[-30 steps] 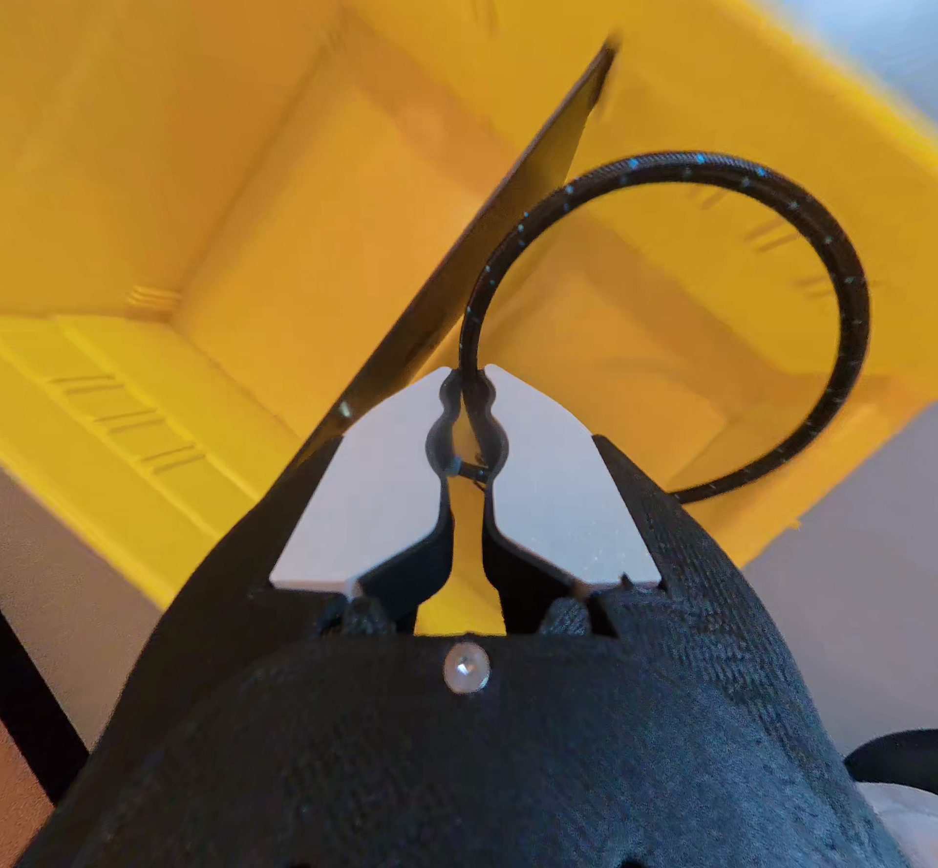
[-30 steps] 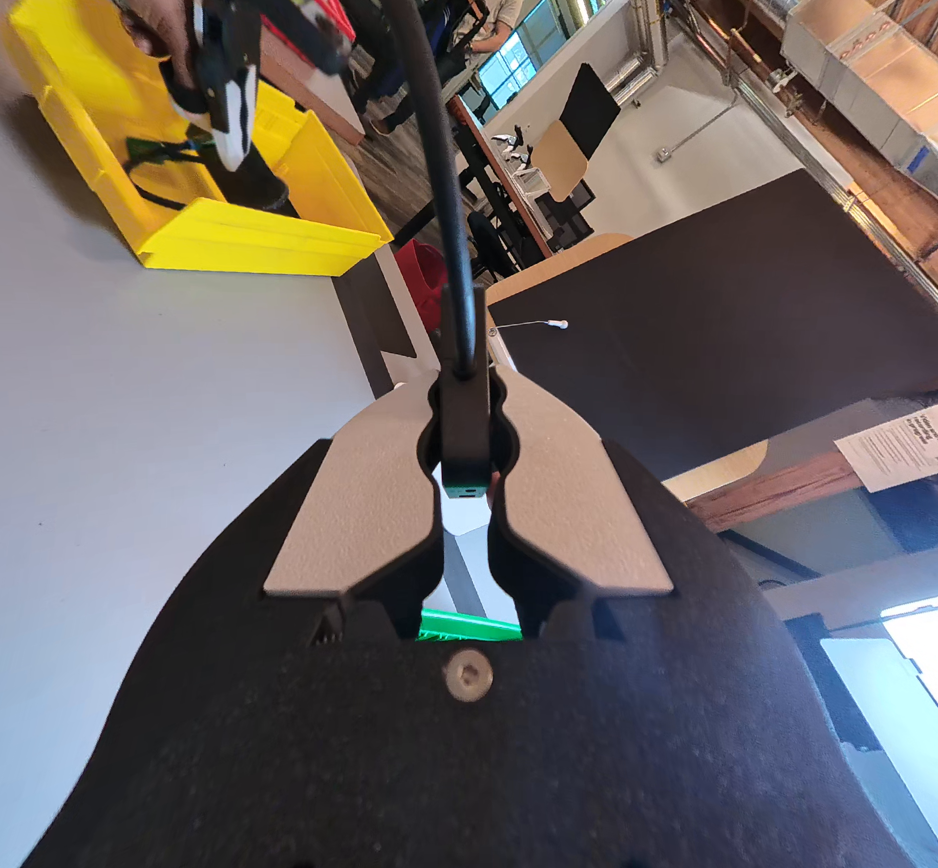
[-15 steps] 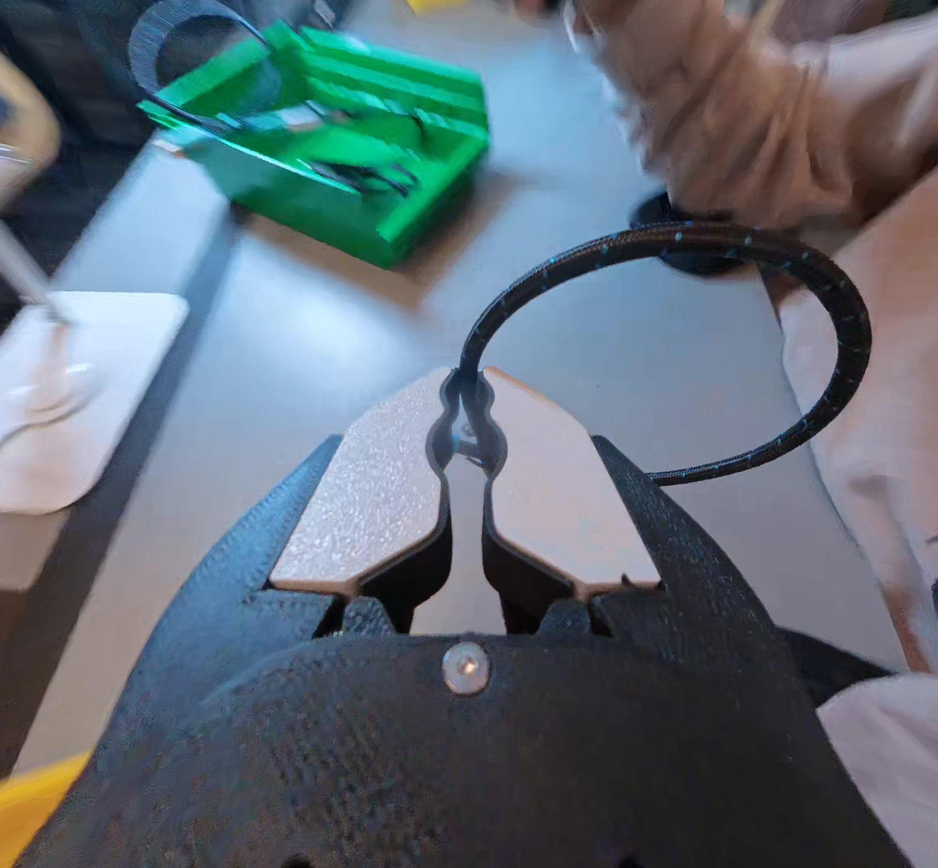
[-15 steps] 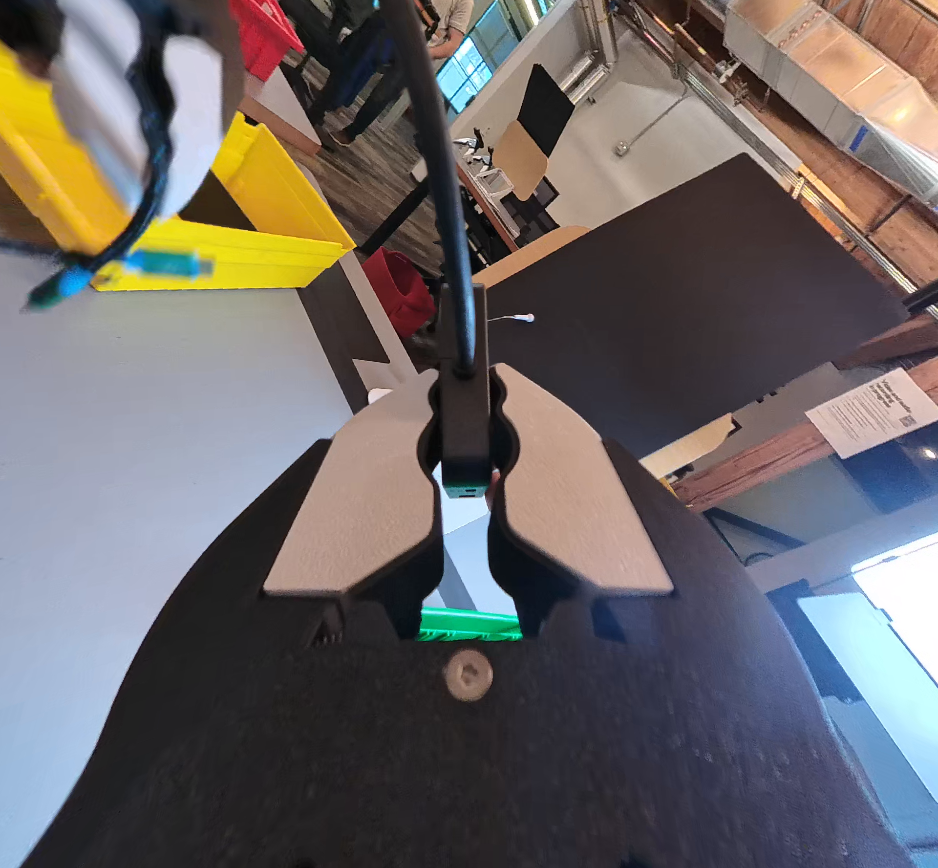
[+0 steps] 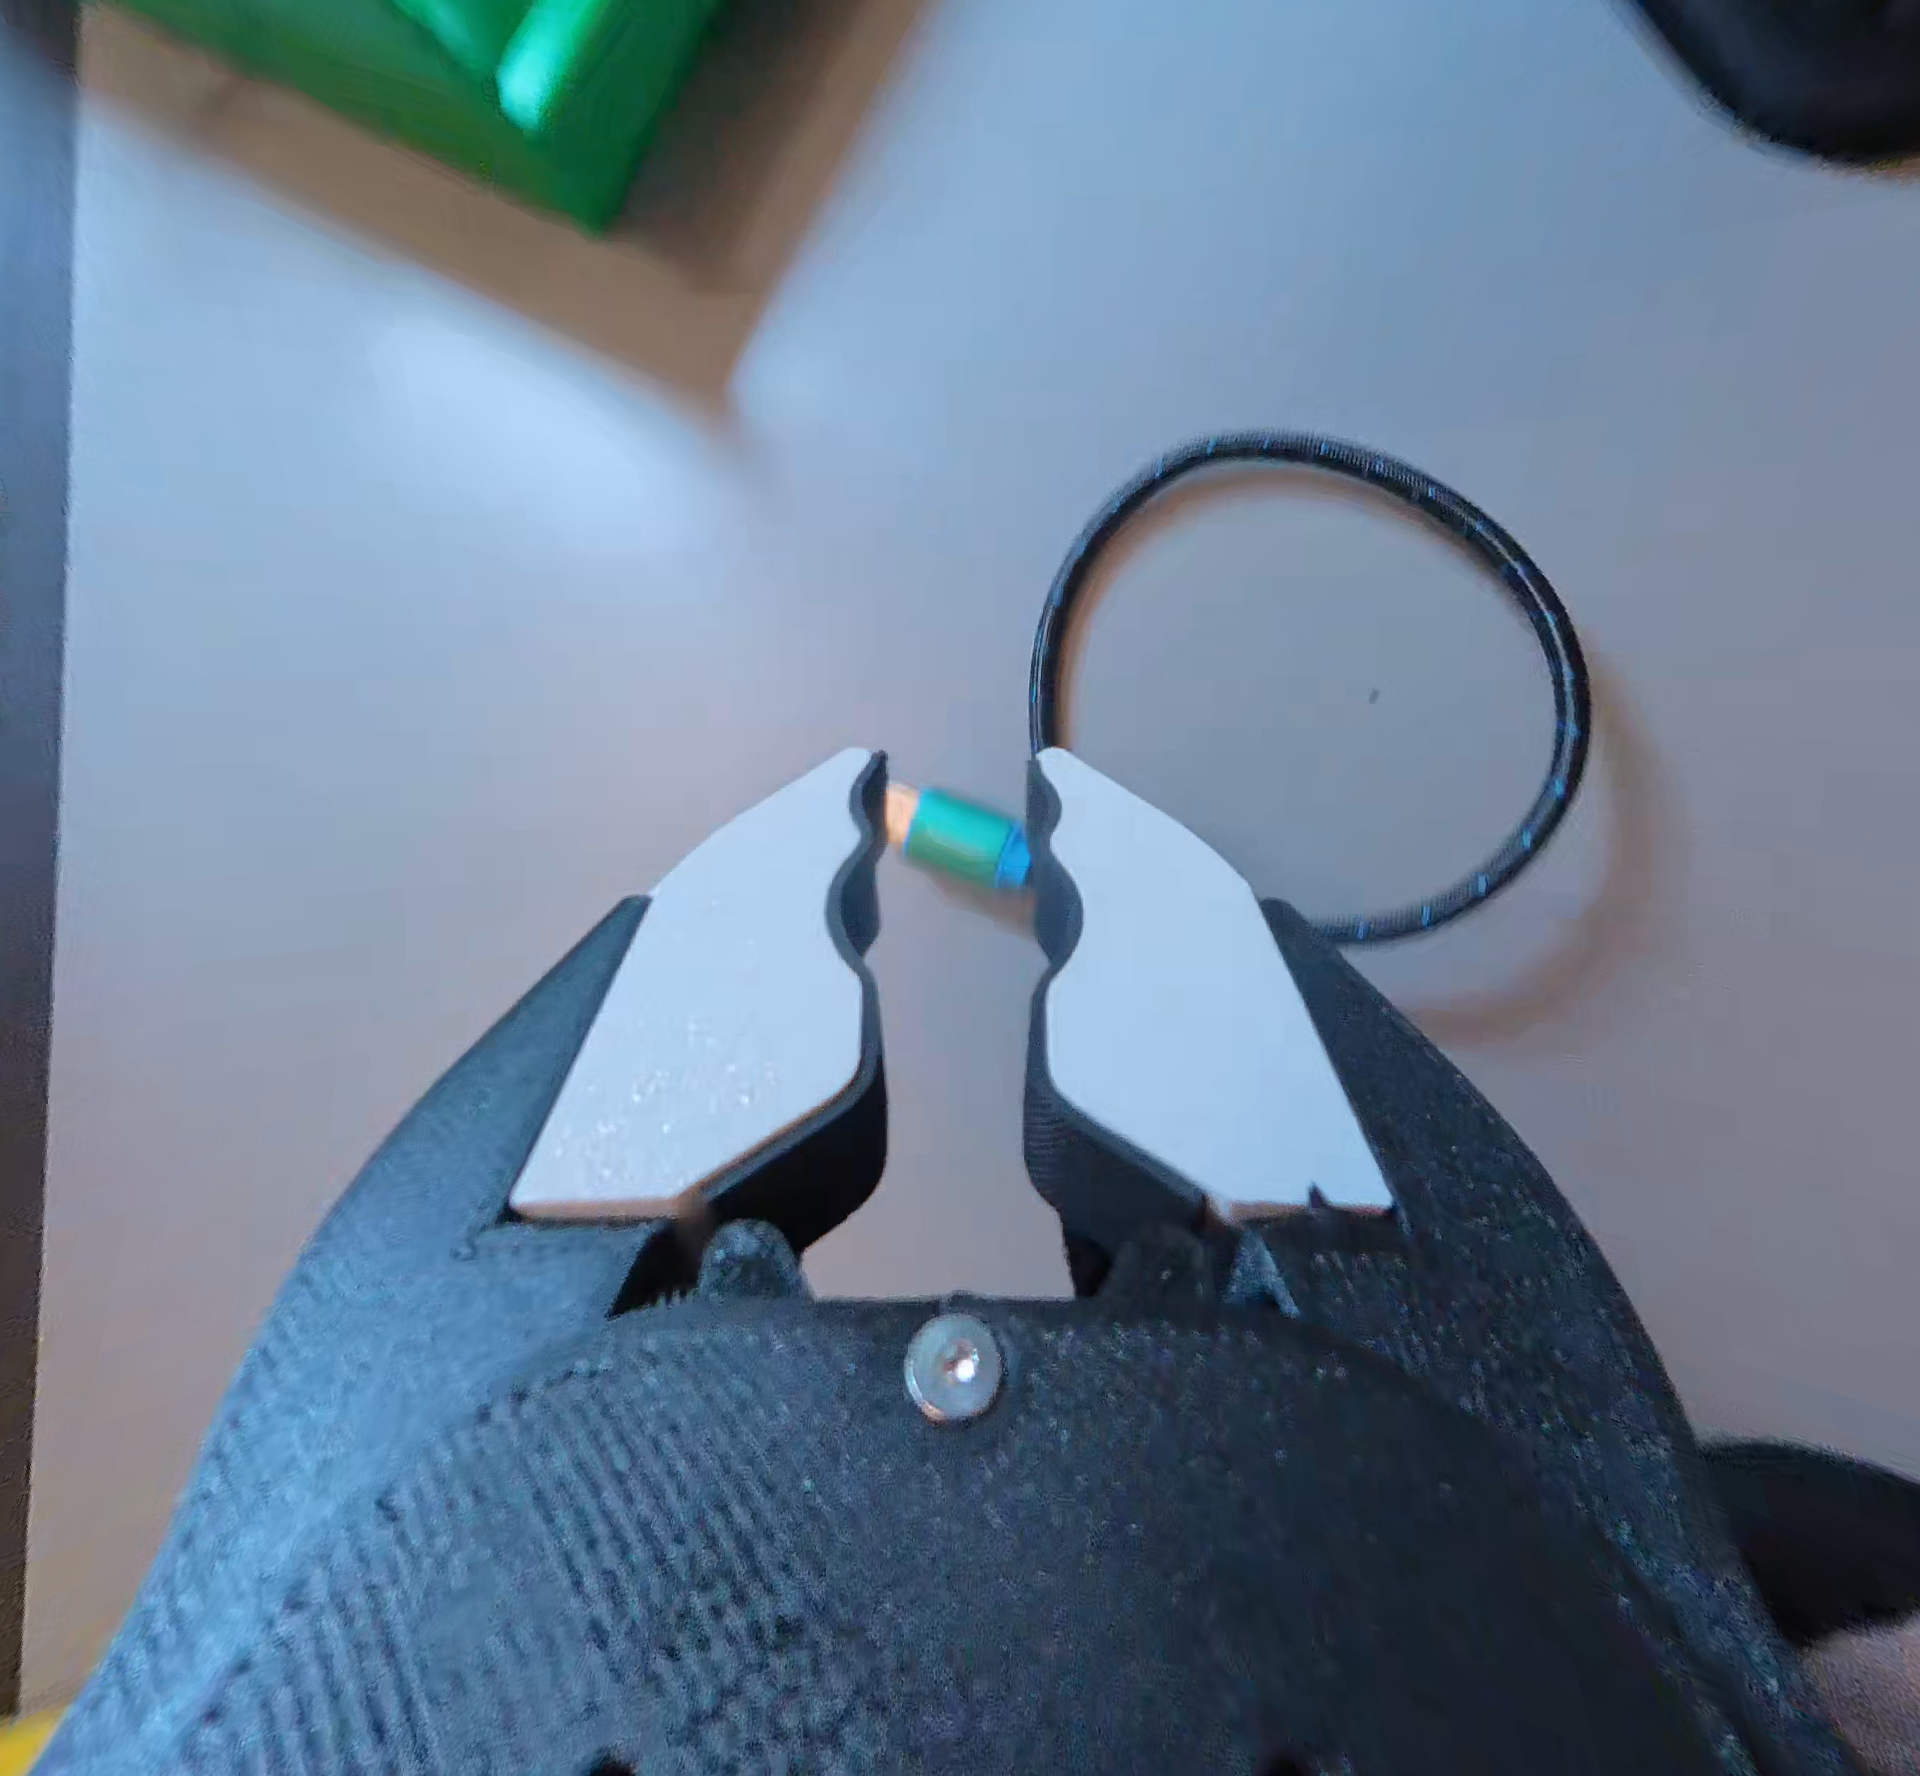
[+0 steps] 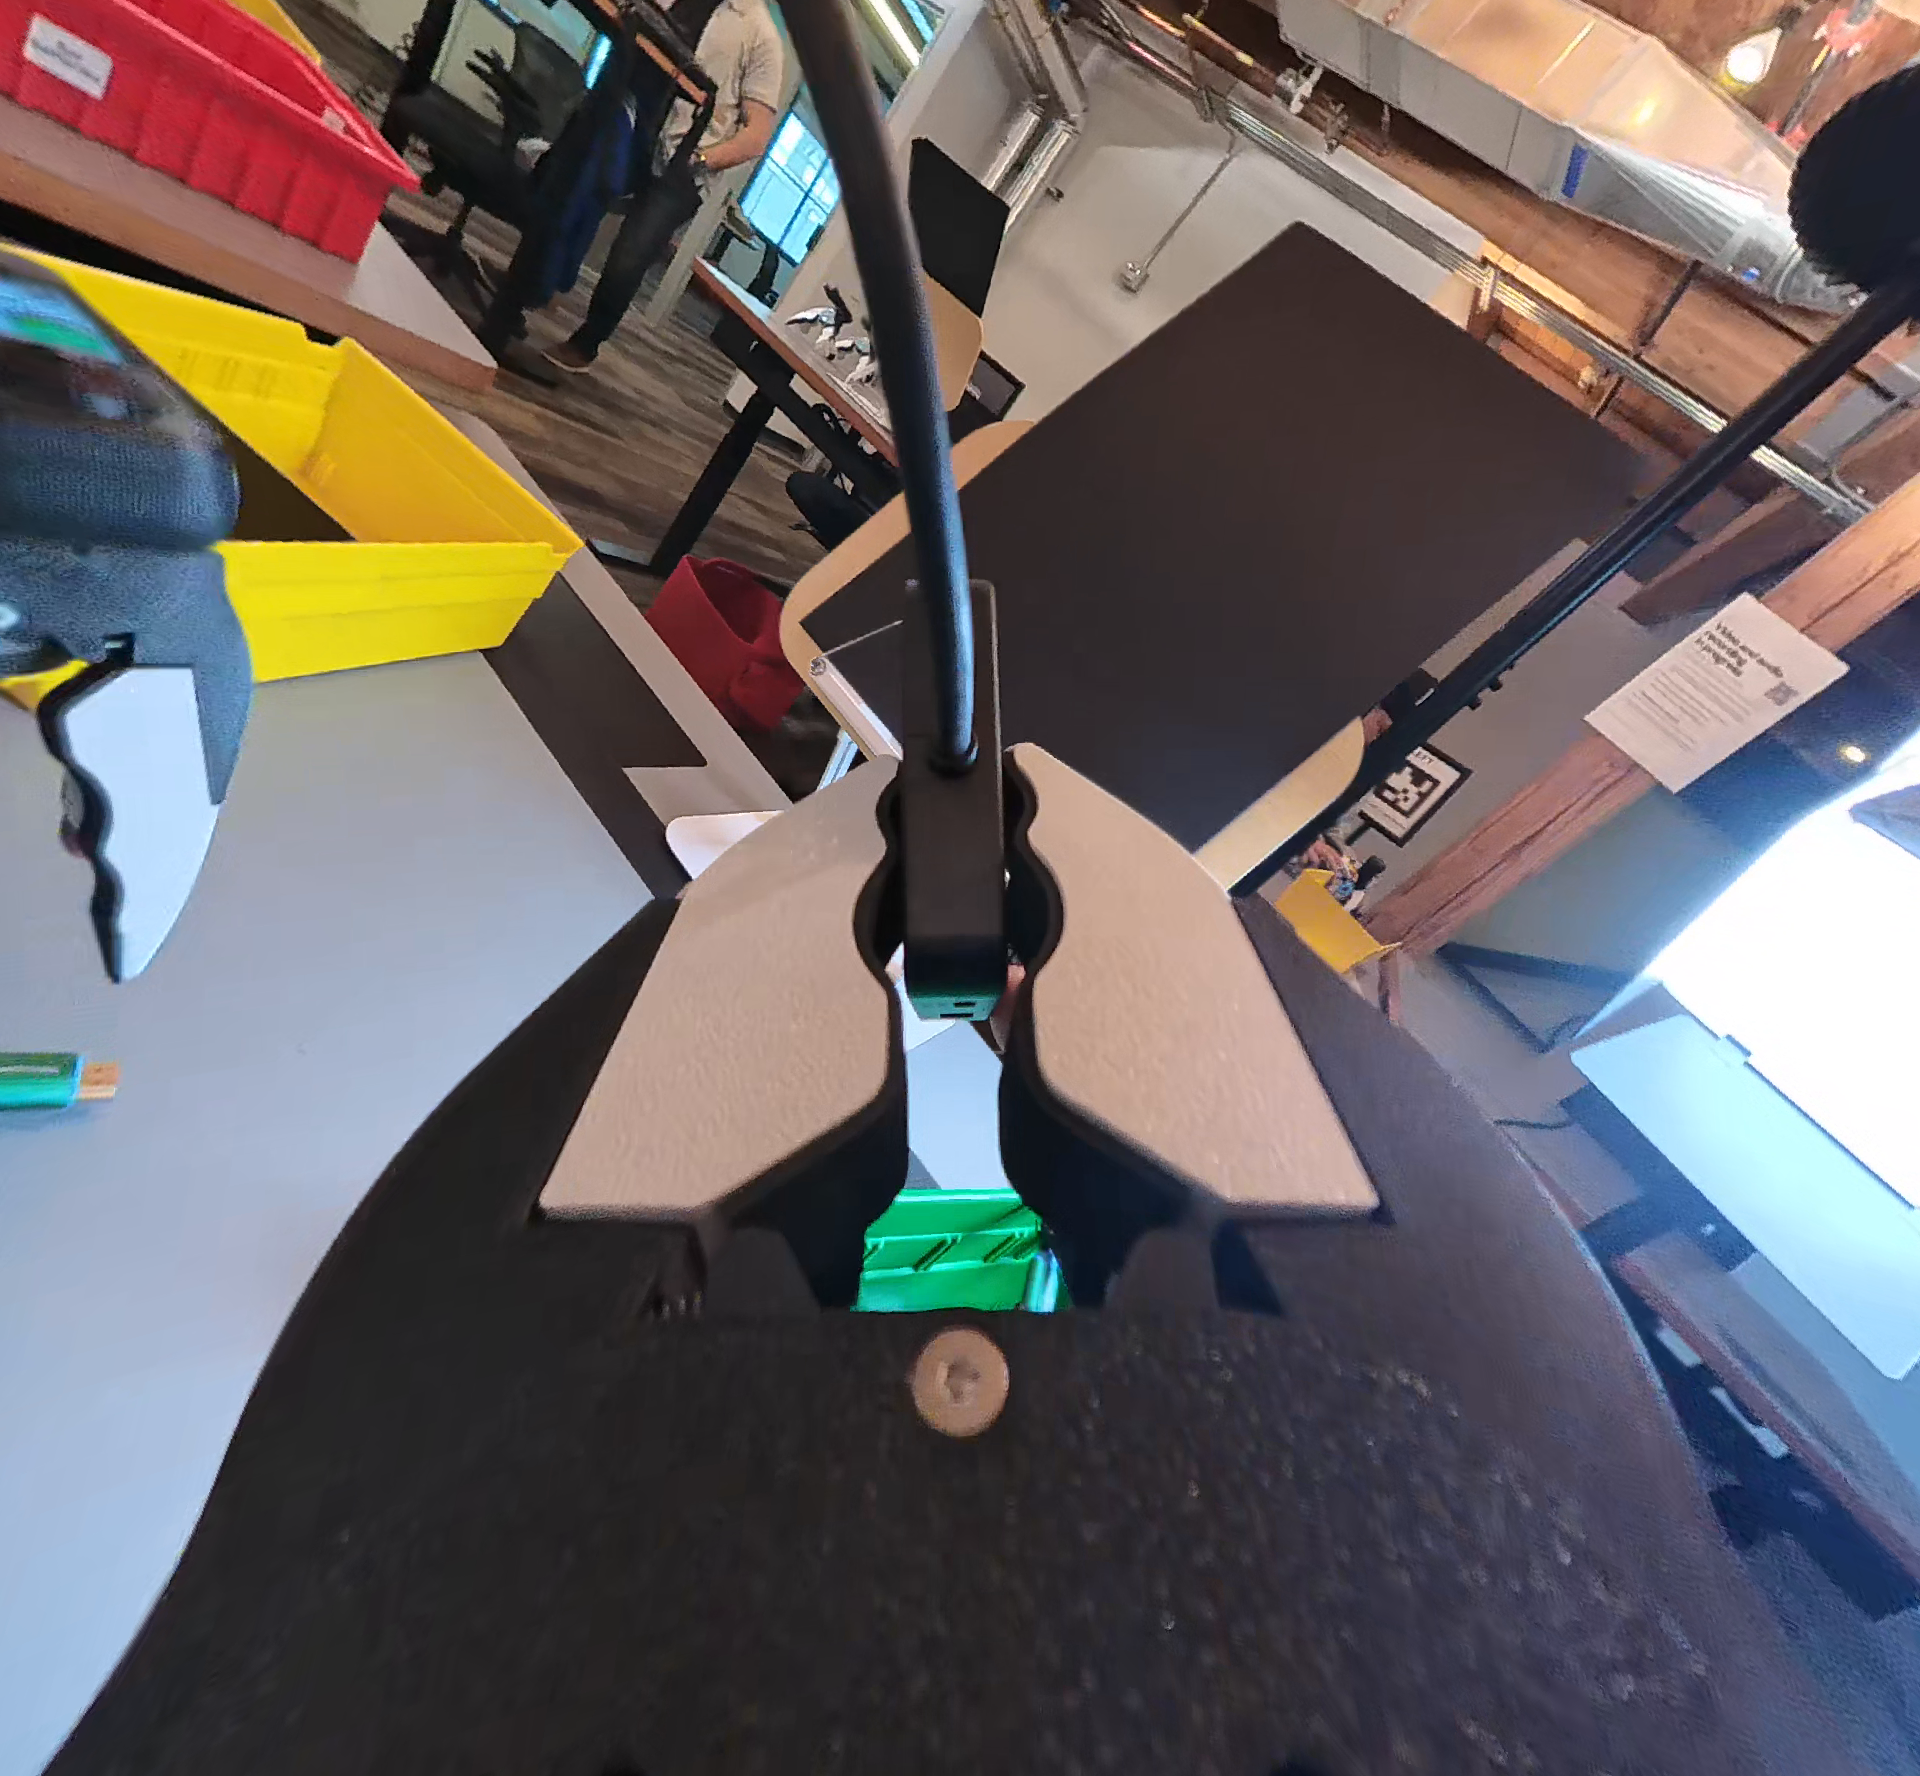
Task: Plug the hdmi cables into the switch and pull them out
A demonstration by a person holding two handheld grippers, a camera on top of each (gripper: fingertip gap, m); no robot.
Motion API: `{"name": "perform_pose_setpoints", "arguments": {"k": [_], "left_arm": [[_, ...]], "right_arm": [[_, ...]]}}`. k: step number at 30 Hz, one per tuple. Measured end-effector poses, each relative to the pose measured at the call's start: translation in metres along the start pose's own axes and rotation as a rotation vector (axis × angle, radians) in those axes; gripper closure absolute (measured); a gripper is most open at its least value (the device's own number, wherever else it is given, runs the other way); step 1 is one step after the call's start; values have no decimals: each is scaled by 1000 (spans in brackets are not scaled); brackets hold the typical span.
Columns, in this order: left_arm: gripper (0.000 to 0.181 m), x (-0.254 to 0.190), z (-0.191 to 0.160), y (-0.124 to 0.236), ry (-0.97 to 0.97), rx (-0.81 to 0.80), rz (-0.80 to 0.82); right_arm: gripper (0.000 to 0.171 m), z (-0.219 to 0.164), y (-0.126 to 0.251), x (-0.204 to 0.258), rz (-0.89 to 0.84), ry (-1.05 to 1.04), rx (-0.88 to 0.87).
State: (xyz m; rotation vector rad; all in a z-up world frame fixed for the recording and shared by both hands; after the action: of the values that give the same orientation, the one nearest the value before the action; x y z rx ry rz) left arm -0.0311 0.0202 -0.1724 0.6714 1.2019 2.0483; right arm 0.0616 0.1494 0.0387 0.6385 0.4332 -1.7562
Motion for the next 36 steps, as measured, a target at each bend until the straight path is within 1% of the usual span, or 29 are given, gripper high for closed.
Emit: {"name": "perform_pose_setpoints", "arguments": {"k": [2,3,6,7,10,12,14,15,17,19,21,23,26,27,29,31,33,35,36], "left_arm": [[142,-8,-21,-7,42,140,-50],[139,-13,-30,-12,49,197,-82],[137,-25,-40,-34,55,296,-154],[136,-25,-40,-40,48,306,-145],[148,-15,-34,-50,0,304,-64],[153,-10,-35,-49,-123,304,-7],[161,-1,-38,-46,-298,292,96],[165,7,-38,-44,-347,278,155],[170,27,-33,-37,-339,239,272],[169,44,-28,-26,-265,173,347],[162,50,-32,-15,-191,132,334],[159,57,-43,-4,-147,151,346],[156,44,-57,8,-98,174,244],[157,33,-57,12,-103,164,182],[157,-3,-54,19,-135,145,-1],[153,-34,-51,22,-197,156,-147],[149,-53,-52,12,-236,224,-216],[135,-58,-67,-1,-273,350,-208],[133,-59,-76,-8,-282,402,-208]], "right_arm": [[156,-2,0,-3,0,-31,-3],[156,-2,0,-4,2,-44,-4],[156,-4,-3,-2,17,-61,-6],[156,-4,-4,-1,17,-57,-2],[156,-4,-5,2,17,-38,7],[156,-3,-6,3,22,-37,3],[156,-3,-6,4,27,-37,1],[156,-3,-6,4,28,-35,1],[156,-3,-6,5,30,-31,0],[156,-2,-6,5,25,-28,2],[156,-2,-6,4,25,-30,1],[156,-3,-6,4,27,-38,-2],[156,-5,-7,4,27,-38,4],[156,-5,-7,4,27,-37,6],[156,-6,-7,4,26,-36,9],[156,-6,-8,4,29,-44,8],[157,-8,-9,3,30,-49,13],[156,-10,-9,2,24,-46,24],[157,-10,-8,1,20,-45,25]]}}
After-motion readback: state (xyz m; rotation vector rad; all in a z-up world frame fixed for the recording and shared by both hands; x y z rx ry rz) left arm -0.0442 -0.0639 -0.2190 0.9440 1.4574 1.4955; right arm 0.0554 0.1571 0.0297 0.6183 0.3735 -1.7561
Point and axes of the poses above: each gripper's, where its closed fingertips meet, y back along the fingers, z out of its top, x = y × z across the jaws, the point moved 2 cm from there along y, back along the fingers, and after that the axes turned 8 degrees about x, right-handed, at the moved point
